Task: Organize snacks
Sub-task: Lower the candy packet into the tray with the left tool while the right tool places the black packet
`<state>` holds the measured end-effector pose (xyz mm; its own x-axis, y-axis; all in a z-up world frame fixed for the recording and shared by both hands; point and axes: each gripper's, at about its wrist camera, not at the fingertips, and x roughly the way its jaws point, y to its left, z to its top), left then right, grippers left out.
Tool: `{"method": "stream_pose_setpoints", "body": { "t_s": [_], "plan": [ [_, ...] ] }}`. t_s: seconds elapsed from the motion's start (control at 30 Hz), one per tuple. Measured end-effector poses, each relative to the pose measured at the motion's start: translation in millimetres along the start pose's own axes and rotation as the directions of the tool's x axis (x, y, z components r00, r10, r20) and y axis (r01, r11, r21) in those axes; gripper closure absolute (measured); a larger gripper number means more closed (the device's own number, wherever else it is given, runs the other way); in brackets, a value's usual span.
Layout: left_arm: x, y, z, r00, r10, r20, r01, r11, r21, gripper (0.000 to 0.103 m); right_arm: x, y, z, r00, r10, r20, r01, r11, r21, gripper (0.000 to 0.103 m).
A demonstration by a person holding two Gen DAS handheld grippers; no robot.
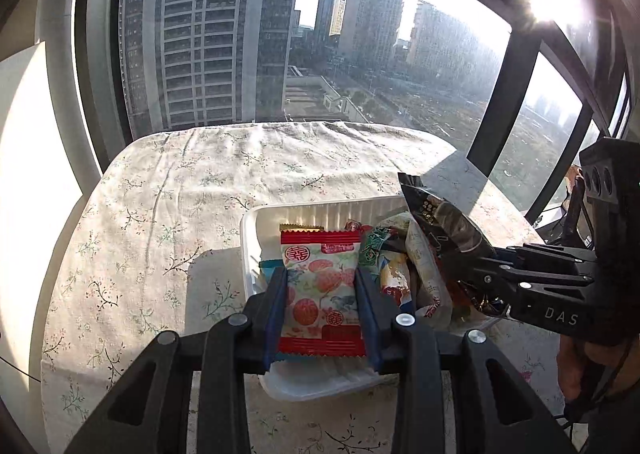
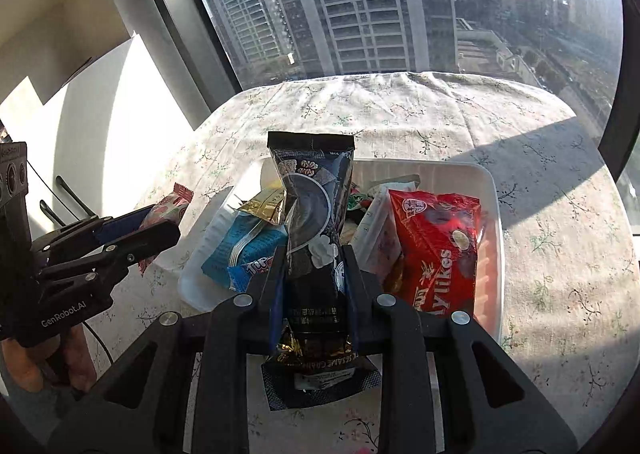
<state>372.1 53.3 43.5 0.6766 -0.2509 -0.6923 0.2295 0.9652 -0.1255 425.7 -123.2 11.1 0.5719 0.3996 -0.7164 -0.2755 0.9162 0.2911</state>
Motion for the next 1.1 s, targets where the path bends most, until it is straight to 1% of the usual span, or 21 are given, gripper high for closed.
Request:
{"method": "stream_pose_setpoints", "body": {
  "t_s": [0.1, 0.2, 0.33, 0.6, 0.77, 0.87, 0.93, 1.07, 1.1],
  "plan": [
    [21.5, 8.4, 3.4, 1.0, 0.026, -0.005, -0.026, 0.999, -0.023, 0.068, 20.2, -1.9, 11.6, 1.0, -0.009, -0.018, 0.009, 1.0, 0.013, 0.08],
    [39.2, 13.4, -3.8, 0.999, 0.01, -0.032, -0.011, 0.999, -0.035, 0.067, 36.4, -5.1, 17.8, 0.999, -0.03, -0.035, 0.031, 0.999, 0.024, 0.08],
    [58.5, 18.8, -13.8, 0.998, 0.01, -0.069, -0.014, 0.999, -0.044, 0.067, 53.8, -8.3, 18.0, 0.998, -0.043, -0.051, 0.044, 0.998, 0.032, 0.08],
    [71.3, 20.0, -22.4, 0.997, -0.008, -0.082, 0.005, 0.999, -0.039, 0.064, 77.2, 2.4, 22.2, 0.995, -0.081, -0.057, 0.081, 0.997, -0.006, 0.08],
    [72.2, 19.1, -22.9, 0.998, -0.02, -0.066, 0.018, 0.999, -0.029, 0.063, 88.6, 6.4, 22.2, 0.994, -0.085, -0.068, 0.085, 0.996, -0.001, 0.08],
    [72.8, 19.5, -22.5, 0.998, -0.029, -0.056, 0.028, 0.999, -0.026, 0.059, 93.7, 9.7, 22.9, 0.992, -0.11, -0.063, 0.109, 0.994, -0.017, 0.08],
    [71.2, 21.0, -22.2, 0.998, -0.038, -0.051, 0.036, 0.999, -0.034, 0.052, 98.3, 10.5, 22.5, 0.99, -0.121, -0.069, 0.12, 0.993, -0.019, 0.079],
    [67.4, 21.6, -21.5, 0.998, -0.053, -0.042, 0.051, 0.998, -0.041, 0.049, 97.9, 12.7, 22.2, 0.989, -0.137, -0.062, 0.136, 0.99, -0.025, 0.077],
    [66.1, 21.1, -21.4, 0.998, -0.056, -0.039, 0.055, 0.998, -0.04, 0.046, 97.2, 13.4, 22.2, 0.988, -0.144, -0.063, 0.143, 0.989, -0.029, 0.077]
  ]
}}
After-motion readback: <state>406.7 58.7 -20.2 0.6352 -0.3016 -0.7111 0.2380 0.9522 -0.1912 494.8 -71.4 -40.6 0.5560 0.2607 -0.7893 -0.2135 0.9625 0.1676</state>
